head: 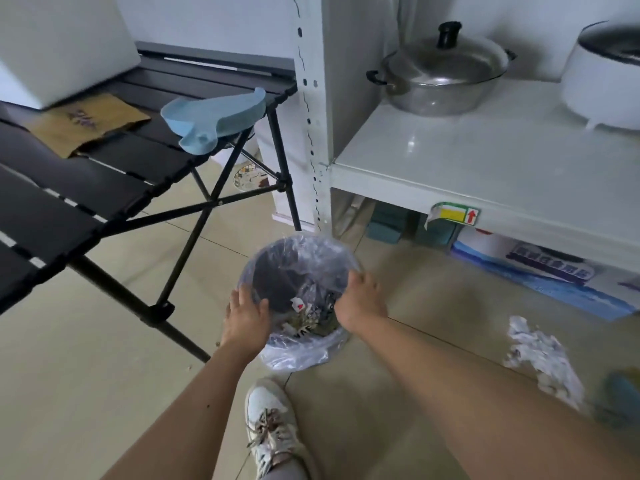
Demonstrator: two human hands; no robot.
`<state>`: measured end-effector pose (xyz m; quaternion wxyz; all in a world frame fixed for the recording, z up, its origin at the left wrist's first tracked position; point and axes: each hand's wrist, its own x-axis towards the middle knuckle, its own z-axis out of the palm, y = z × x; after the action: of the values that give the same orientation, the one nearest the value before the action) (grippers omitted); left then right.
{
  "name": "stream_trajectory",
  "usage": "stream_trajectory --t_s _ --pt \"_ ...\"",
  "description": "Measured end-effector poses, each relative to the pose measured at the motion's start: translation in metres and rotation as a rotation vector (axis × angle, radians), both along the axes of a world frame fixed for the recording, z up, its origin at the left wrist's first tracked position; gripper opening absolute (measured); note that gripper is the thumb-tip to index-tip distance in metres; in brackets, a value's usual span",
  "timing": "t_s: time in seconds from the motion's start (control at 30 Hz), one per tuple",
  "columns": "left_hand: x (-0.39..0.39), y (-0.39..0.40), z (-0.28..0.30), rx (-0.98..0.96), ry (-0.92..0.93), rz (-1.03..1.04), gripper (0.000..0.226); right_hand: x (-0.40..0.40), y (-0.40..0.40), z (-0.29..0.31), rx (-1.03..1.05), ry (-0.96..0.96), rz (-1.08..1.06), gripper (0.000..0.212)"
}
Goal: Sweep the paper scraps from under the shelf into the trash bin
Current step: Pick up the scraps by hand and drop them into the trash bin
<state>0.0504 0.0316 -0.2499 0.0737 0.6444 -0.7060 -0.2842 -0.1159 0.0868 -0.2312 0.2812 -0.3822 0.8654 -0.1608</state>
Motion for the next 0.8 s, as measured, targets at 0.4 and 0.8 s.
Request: stream_trajectory --t_s 0.4,0.8 --pt "-0.034 0.009 -0.008 0.058 -0.067 0.107 0.043 -0.035 0.019 -0.008 0.011 -0.117 -0.262 0.050" --pt "-0.167 0.062 -0.010 0.029 -0.032 -0.210 0.039 -0.153 0.113 -0.003 0.033 -0.131 -0.460 0.054"
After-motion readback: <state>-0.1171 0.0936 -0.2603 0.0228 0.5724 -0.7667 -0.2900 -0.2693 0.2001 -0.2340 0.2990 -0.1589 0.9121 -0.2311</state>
